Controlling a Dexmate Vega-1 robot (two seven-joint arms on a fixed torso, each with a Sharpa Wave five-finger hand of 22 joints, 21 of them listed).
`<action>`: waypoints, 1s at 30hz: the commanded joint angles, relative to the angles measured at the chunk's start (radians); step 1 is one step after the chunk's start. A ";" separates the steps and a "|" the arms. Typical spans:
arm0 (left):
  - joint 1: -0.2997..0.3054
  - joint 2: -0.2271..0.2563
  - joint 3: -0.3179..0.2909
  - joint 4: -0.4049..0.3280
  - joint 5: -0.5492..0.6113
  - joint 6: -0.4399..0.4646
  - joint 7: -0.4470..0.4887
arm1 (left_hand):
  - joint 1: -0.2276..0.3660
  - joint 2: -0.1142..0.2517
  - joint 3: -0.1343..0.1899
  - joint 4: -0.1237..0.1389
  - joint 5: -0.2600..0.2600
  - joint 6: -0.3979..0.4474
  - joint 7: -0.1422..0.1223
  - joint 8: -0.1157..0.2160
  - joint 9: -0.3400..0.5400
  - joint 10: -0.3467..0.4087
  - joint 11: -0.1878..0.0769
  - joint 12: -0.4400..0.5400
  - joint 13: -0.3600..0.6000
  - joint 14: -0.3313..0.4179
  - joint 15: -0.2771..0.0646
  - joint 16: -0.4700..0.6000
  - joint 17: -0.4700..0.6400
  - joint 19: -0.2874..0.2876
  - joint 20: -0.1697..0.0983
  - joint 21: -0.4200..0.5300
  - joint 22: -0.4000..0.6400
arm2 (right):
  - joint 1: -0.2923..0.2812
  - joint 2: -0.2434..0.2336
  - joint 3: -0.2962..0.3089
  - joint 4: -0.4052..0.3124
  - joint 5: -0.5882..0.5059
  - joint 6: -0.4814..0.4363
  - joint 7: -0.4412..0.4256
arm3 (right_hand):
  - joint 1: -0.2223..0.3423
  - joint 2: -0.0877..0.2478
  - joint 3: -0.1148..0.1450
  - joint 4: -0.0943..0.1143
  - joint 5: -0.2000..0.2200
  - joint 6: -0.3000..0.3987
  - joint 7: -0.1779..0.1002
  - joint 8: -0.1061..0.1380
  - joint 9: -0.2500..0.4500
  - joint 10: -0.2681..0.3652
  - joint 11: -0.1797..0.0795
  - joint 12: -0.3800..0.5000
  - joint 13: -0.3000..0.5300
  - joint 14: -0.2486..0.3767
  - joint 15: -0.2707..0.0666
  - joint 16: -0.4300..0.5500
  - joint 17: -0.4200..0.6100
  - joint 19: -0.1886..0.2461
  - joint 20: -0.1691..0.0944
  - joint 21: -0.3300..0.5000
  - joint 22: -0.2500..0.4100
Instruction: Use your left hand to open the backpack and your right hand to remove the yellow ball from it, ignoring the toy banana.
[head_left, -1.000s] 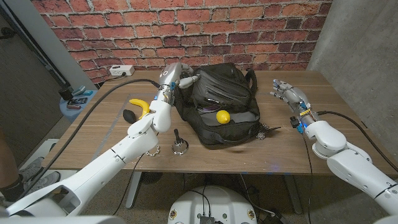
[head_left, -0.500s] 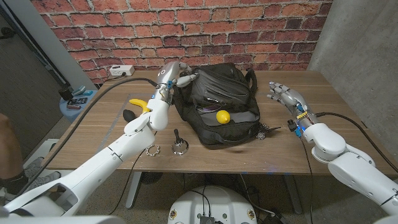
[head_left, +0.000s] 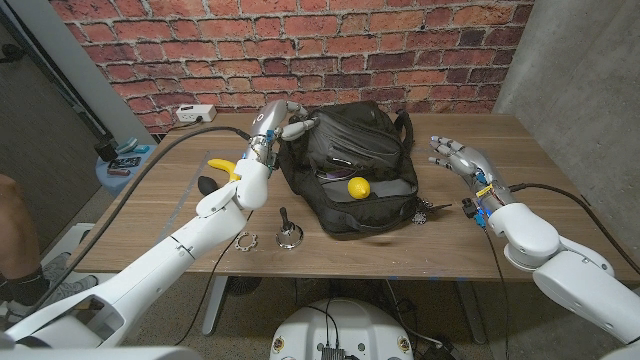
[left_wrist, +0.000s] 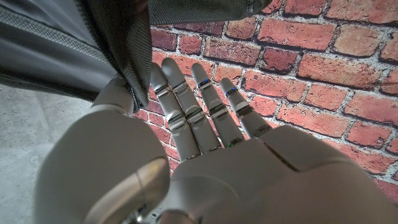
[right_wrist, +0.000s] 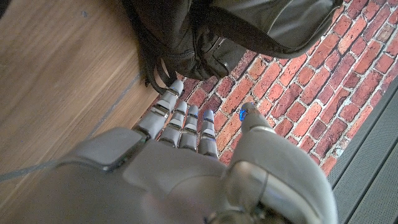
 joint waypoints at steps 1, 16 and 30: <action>-0.026 -0.016 -0.006 0.044 -0.012 -0.020 0.027 | 0.113 0.103 -0.003 0.001 0.007 0.007 0.001 -0.002 0.002 0.011 -0.003 -0.004 0.005 0.001 0.003 0.000 0.001 -0.003 0.001 -0.001 0.002 | -0.058 -0.022 0.023 -0.102 -0.090 -0.115 -0.037 | 0.015 -0.006 0.003 -0.006 0.003 0.002 -0.001 -0.001 0.002 0.003 -0.004 0.004 0.001 0.000 0.005 -0.001 0.001 -0.001 -0.029 -0.001 0.002; -0.089 -0.056 0.014 0.122 -0.053 -0.067 0.025 | 0.114 0.105 -0.003 0.001 0.009 0.009 0.003 -0.007 0.003 0.016 -0.003 -0.009 0.011 0.001 0.004 0.000 0.001 -0.005 0.003 0.000 0.002 | -0.100 -0.023 0.016 -0.181 -0.184 -0.209 -0.044 | 0.027 -0.007 0.000 -0.009 0.000 0.016 0.002 0.003 0.002 0.017 0.000 0.008 0.001 0.006 0.009 0.001 -0.003 0.009 -0.020 0.003 0.002; -0.094 -0.072 0.011 0.126 -0.090 -0.057 0.024 | 0.114 0.105 -0.004 0.002 0.012 0.009 0.004 -0.012 0.003 0.017 -0.001 -0.015 0.017 0.001 0.003 0.000 0.001 -0.007 0.005 0.000 0.003 | -0.126 -0.014 0.022 -0.252 -0.248 -0.295 -0.053 | 0.046 -0.014 -0.003 -0.018 0.000 0.053 -0.002 0.013 0.002 0.058 -0.010 0.020 0.001 0.032 0.009 0.008 -0.009 0.029 -0.016 0.008 0.002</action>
